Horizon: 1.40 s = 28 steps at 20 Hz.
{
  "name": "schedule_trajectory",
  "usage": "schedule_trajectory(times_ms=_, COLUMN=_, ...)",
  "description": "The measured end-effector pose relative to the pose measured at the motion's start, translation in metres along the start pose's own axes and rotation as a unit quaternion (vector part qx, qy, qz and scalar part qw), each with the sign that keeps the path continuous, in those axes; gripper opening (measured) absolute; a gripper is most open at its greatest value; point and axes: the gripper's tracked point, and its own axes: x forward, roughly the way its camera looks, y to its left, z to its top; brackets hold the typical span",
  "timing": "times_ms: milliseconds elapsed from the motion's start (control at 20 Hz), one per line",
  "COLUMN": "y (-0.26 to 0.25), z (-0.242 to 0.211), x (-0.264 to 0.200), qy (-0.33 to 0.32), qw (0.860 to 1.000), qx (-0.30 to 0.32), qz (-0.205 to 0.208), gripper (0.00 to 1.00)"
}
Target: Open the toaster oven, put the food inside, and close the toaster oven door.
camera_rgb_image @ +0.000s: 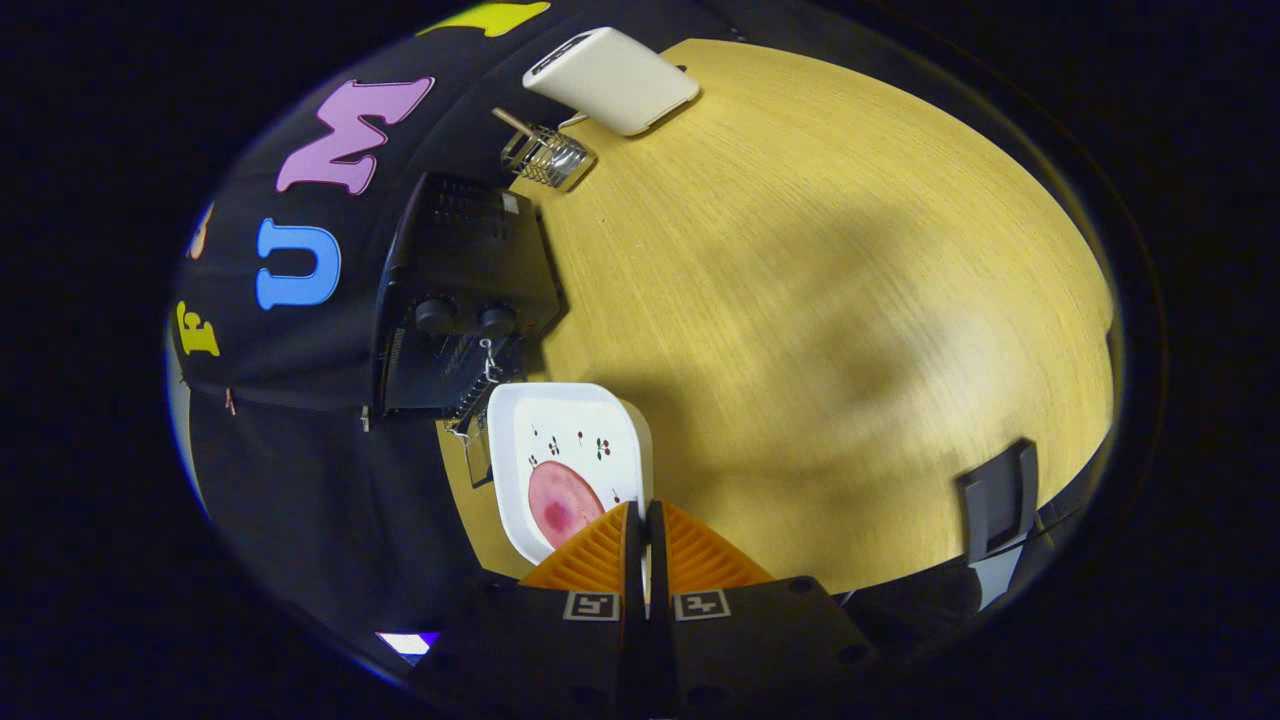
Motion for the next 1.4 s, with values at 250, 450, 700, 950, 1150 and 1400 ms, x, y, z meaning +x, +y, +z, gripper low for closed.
schedule_trajectory(times_ms=250, y=0.052, z=-0.029, x=0.026, qy=-0.026, qw=1.000, qx=0.013, qz=0.001, gripper=0.05)
schedule_trajectory(times_ms=450, y=0.089, z=-0.049, x=0.063, qy=-0.038, qw=0.998, qx=0.054, qz=0.007, gripper=0.05)
schedule_trajectory(times_ms=700, y=0.133, z=-0.045, x=0.110, qy=-0.072, qw=0.995, qx=0.065, qz=-0.001, gripper=0.06)
schedule_trajectory(times_ms=950, y=0.175, z=-0.024, x=0.149, qy=-0.118, qw=0.986, qx=0.118, qz=-0.007, gripper=0.05)
schedule_trajectory(times_ms=1150, y=0.192, z=0.001, x=0.173, qy=-0.176, qw=0.966, qx=0.188, qz=-0.025, gripper=0.06)
schedule_trajectory(times_ms=1400, y=0.216, z=0.018, x=0.199, qy=-0.220, qw=0.935, qx=0.278, qz=-0.033, gripper=0.06)
